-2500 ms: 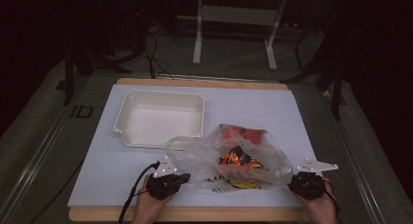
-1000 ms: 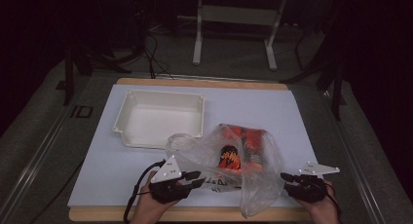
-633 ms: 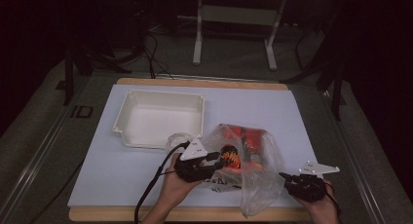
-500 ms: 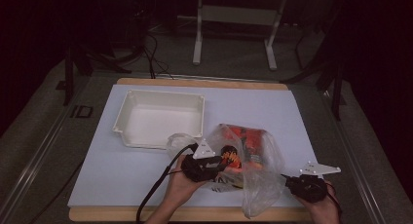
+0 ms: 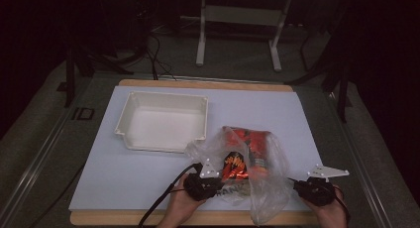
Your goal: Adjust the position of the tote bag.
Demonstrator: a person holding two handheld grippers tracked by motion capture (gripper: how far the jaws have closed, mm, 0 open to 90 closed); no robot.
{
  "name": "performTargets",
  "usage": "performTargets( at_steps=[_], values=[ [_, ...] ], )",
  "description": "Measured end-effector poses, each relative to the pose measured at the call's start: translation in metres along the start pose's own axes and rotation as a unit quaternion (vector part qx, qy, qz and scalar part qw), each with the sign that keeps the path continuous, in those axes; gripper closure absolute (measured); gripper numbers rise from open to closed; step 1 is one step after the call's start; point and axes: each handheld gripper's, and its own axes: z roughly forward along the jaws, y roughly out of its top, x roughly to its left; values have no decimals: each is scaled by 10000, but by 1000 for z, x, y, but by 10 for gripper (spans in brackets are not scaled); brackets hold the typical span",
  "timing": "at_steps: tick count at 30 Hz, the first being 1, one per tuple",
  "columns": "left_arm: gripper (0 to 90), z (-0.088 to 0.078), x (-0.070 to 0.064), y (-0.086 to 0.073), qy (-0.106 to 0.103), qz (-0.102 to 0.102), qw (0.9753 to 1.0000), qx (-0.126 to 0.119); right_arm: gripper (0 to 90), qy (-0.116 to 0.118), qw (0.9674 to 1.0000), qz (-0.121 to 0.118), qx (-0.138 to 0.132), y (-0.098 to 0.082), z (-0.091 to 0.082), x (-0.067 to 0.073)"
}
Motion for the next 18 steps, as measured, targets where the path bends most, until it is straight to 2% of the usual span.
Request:
performTargets(
  at_steps=[3,9,11,13,18],
  values=[
    [847,0,-4,-2,13,110,9999,63,900,6,10000,19,-3,-1,-1,-1],
    [862,-1,-21,-10,-2,463,9986,242,899,57,10000,77,19,-2,-3,-1],
    [861,2,-25,-12,89,552,9978,343,898,64,9999,71,33,-2,-3,-1],
    [859,4,-24,-11,74,544,9979,358,898,71,9999,94,53,-3,-2,-1],
    [835,6,-20,-9,52,365,9988,330,899,24,9997,177,179,-6,0,-5]
  ],
)
